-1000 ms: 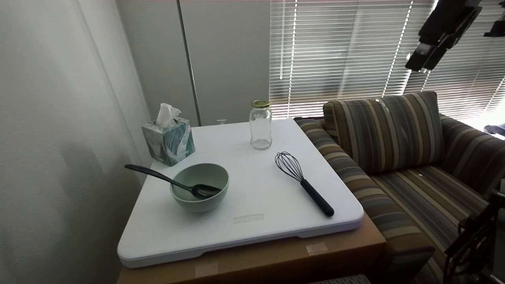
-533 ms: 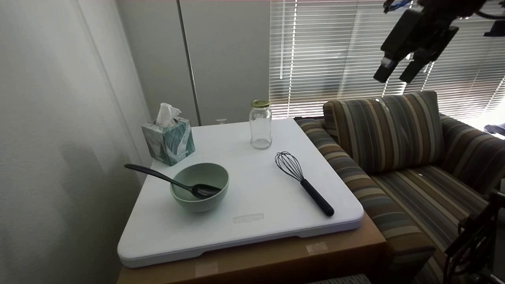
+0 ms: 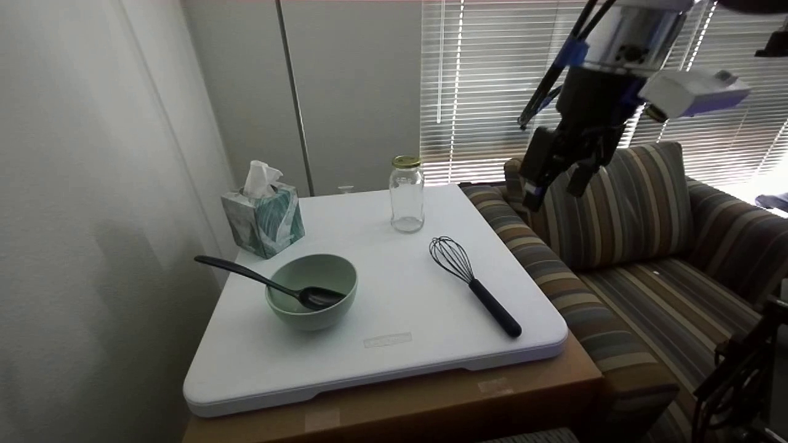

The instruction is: Place the whisk in the center of the table

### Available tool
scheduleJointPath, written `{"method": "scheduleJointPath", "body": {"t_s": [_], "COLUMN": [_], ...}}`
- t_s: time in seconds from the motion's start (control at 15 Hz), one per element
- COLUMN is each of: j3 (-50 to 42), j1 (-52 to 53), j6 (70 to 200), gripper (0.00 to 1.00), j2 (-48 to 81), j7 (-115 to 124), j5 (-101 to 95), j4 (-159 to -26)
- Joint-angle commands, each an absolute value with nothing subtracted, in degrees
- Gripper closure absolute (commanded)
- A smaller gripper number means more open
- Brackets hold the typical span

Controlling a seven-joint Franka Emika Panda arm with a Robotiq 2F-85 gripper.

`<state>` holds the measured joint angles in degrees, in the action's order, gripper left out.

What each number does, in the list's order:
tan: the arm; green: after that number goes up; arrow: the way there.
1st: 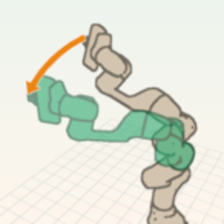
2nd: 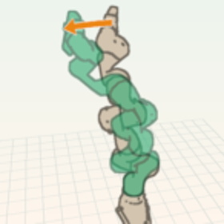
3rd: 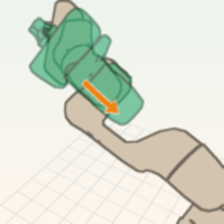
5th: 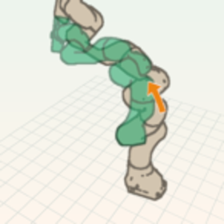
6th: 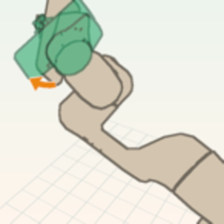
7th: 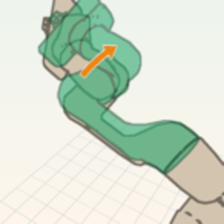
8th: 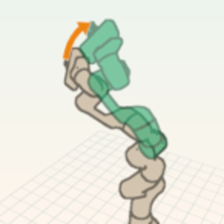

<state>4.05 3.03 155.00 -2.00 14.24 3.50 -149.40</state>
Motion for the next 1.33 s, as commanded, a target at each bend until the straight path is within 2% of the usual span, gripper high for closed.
{"method": "scheduleJointPath", "body": {"t_s": [0.0,0.07,0.33,0.53,0.93,1.27], "j3": [3.69,3.66,3.36,-0.16,-1.91,-4.78], "j1": [3.14,3.48,3.81,6.33,7.90,14.63], "j6": [154.13,154.69,154.71,156.51,156.01,157.25], "gripper": [0.00,0.00,0.00,0.00,0.00,0.00], "j2": [9.08,3.31,8.97,6.12,16.92,27.51], "j7": [13.68,14.75,14.19,24.07,31.85,38.31], "j5": [0.67,1.47,1.61,-9.43,-11.55,-11.95], "j4": [-141.88,-146.18,-142.44,-146.17,-141.88,-134.75]}}
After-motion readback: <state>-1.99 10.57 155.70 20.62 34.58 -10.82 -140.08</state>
